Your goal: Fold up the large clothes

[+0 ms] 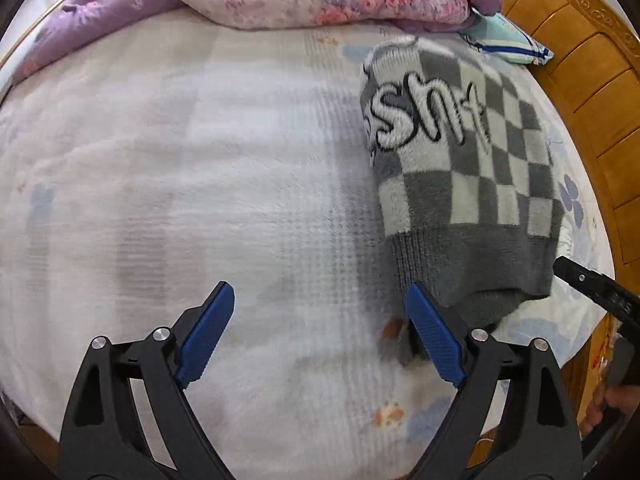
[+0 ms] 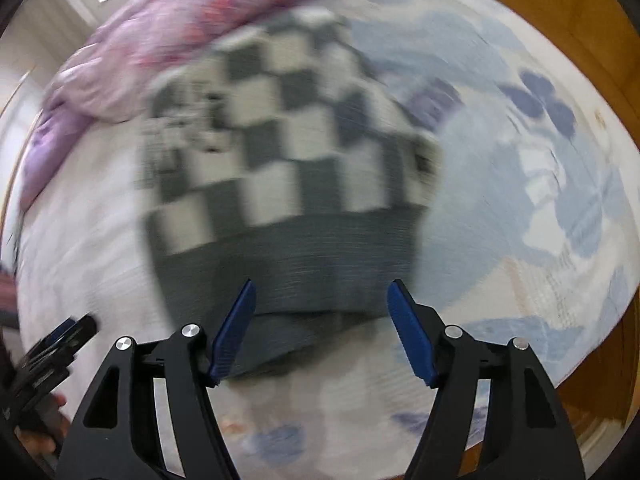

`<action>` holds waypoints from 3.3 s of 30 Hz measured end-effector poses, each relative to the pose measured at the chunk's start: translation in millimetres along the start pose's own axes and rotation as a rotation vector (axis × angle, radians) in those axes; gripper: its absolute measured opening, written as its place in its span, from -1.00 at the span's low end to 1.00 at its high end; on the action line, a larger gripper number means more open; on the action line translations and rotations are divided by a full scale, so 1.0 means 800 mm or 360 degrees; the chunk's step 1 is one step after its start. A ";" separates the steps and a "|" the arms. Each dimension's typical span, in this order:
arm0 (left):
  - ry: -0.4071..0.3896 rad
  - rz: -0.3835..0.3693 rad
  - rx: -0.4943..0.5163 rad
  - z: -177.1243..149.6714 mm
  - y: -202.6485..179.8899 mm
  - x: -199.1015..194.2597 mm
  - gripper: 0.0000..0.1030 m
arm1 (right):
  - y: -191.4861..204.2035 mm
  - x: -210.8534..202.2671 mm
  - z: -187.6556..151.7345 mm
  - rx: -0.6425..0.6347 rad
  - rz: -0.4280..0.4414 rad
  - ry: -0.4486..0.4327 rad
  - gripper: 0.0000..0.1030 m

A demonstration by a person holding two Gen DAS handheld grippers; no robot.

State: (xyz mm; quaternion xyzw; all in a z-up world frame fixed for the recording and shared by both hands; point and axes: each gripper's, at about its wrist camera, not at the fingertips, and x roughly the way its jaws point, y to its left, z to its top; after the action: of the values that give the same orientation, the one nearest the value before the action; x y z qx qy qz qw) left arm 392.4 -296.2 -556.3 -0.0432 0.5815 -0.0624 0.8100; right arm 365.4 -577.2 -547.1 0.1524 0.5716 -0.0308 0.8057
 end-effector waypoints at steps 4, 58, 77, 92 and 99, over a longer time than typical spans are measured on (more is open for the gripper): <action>-0.0058 0.0036 0.0041 -0.003 0.000 -0.060 0.72 | 0.062 -0.054 -0.003 -0.0114 0.0080 -0.0037 0.29; -0.1109 0.0170 0.0111 -0.274 0.228 -0.801 0.88 | 0.452 -0.630 -0.348 -0.0601 0.0009 -0.0811 0.85; -0.1193 0.0159 0.0097 -0.280 0.219 -0.832 0.88 | 0.440 -0.665 -0.350 -0.0649 -0.0013 -0.0984 0.85; -0.1190 0.0153 0.0108 -0.271 0.221 -0.831 0.88 | 0.449 -0.668 -0.352 -0.0647 -0.0054 -0.1055 0.85; -0.1190 0.0156 0.0112 -0.267 0.223 -0.829 0.88 | 0.450 -0.669 -0.351 -0.0646 -0.0054 -0.1057 0.85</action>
State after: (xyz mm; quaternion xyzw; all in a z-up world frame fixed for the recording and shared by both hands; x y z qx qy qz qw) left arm -10.3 -19.1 -28.5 -0.0073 0.2446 -0.0236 0.9693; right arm 5.3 -222.7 -58.0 -0.0378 0.2766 0.0221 0.9600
